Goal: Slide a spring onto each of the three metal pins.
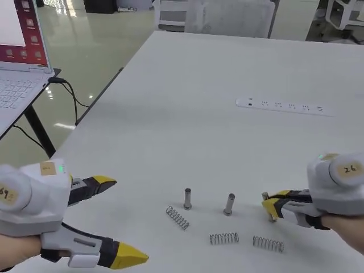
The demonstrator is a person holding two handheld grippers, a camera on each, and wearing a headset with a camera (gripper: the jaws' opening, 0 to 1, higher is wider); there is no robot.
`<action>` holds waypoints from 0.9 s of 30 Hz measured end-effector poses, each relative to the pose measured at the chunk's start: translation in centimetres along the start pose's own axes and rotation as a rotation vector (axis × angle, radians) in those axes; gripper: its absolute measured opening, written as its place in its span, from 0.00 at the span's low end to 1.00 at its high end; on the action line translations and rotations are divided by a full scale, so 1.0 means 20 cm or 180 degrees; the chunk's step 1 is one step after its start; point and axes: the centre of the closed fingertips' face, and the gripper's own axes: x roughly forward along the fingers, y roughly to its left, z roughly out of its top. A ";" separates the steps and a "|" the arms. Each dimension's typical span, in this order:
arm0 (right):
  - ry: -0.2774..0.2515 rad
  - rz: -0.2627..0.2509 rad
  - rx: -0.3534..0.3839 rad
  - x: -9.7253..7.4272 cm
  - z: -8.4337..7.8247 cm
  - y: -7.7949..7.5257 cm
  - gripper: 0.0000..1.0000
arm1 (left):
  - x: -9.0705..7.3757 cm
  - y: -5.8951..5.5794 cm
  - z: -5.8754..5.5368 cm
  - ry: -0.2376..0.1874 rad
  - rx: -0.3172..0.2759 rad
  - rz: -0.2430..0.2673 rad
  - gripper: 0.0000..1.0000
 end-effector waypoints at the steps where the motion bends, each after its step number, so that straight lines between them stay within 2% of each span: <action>1: -0.0006 -0.0003 -0.0002 0.00 0.00 0.00 0.05 | 0.00 0.00 0.00 0.0001 0.0001 -0.0003 0.98; 5: -0.0025 -0.0001 -0.0023 0.00 0.01 0.00 0.05 | 0.00 0.00 0.00 0.0018 0.0011 -0.0015 0.98; 8: -0.0107 0.0026 -0.0019 -0.01 0.03 0.01 0.05 | 0.00 0.00 0.00 0.0014 0.0011 -0.0010 0.98; 14: -0.0153 -0.0022 -0.0079 -0.01 0.03 0.01 0.05 | 0.00 0.00 0.00 0.0023 0.0017 -0.0022 0.98; 22: -0.0046 -0.0036 -0.0300 -0.03 0.01 0.04 0.05 | 0.01 -0.01 -0.01 0.0025 0.0010 -0.0038 0.98; 27: -0.0008 -0.0043 -0.0349 -0.04 -0.01 0.04 0.05 | 0.00 -0.01 0.00 0.0006 -0.0002 -0.0032 0.98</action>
